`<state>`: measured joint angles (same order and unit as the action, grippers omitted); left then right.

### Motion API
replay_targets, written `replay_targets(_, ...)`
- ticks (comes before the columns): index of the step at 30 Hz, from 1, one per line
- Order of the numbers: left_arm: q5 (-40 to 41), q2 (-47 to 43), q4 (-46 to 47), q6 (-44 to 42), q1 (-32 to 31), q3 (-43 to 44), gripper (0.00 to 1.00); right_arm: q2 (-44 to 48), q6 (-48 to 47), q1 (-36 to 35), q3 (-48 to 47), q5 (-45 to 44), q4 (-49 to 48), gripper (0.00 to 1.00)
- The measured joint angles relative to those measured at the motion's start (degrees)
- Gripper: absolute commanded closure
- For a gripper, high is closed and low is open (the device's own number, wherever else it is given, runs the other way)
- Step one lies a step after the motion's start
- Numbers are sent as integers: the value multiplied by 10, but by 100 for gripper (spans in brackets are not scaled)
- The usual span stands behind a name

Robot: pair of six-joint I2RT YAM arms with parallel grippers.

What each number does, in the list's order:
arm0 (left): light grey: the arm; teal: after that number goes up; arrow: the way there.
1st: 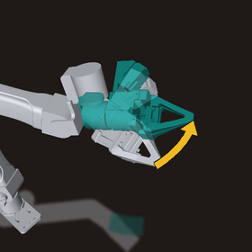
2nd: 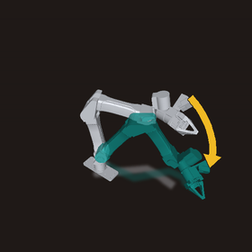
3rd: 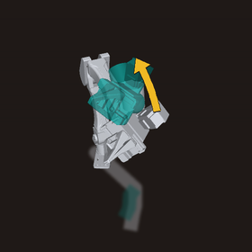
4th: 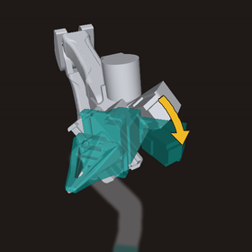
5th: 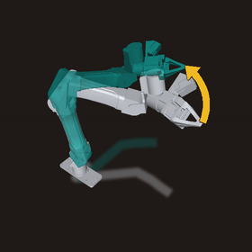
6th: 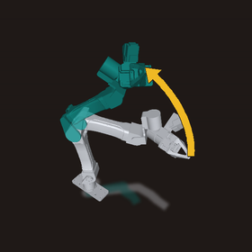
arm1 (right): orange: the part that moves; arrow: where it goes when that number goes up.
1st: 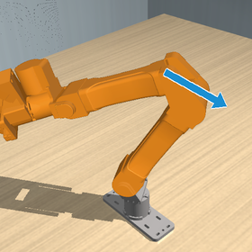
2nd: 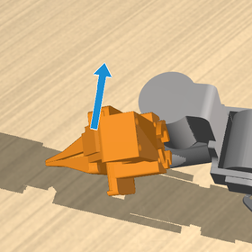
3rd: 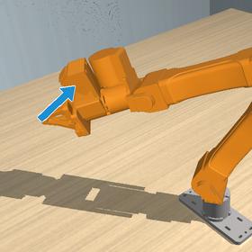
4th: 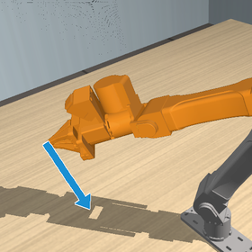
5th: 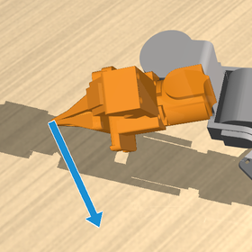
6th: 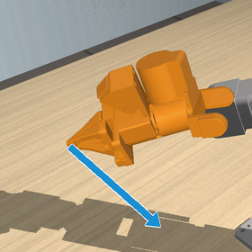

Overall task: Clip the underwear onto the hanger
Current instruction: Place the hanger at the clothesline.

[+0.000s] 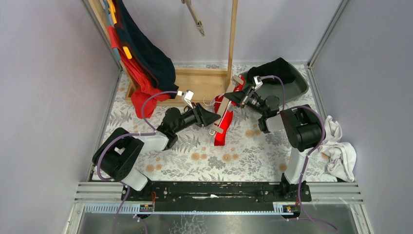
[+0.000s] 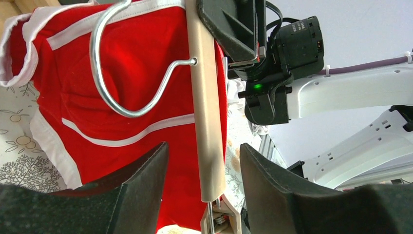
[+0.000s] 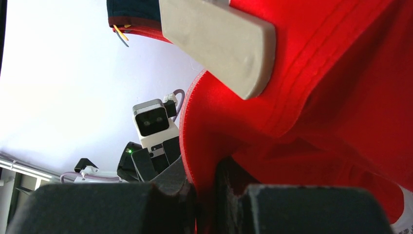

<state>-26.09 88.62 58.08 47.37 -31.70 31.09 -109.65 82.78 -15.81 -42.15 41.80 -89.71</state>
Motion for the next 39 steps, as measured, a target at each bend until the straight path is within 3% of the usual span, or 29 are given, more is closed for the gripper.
replay_targets(5, 0, 9, 12, 2, -1, 15, 50, 5, 0, -1, 0, 4, 0, 100)
replay_targets(11, 0, 26, 28, 6, -12, 30, 62, 11, 1, -4, 0, 9, 0, 100)
replay_targets(18, -1, 32, 29, 6, -18, 30, 64, 19, 3, -4, 0, 9, 0, 100)
replay_targets(24, -1, 32, 31, 10, -20, 30, 96, 21, 5, -4, 0, 9, -1, 100)
replay_targets(27, -1, 32, 32, 22, -19, 30, 96, 26, 1, -4, 0, 7, -10, 100)
replay_targets(32, -4, 30, 38, 29, -20, 30, 85, 33, 0, -4, 0, 7, -11, 100)
replay_targets(39, -6, 18, 37, 28, -20, 30, 81, 33, 8, -4, -8, 9, -10, 100)
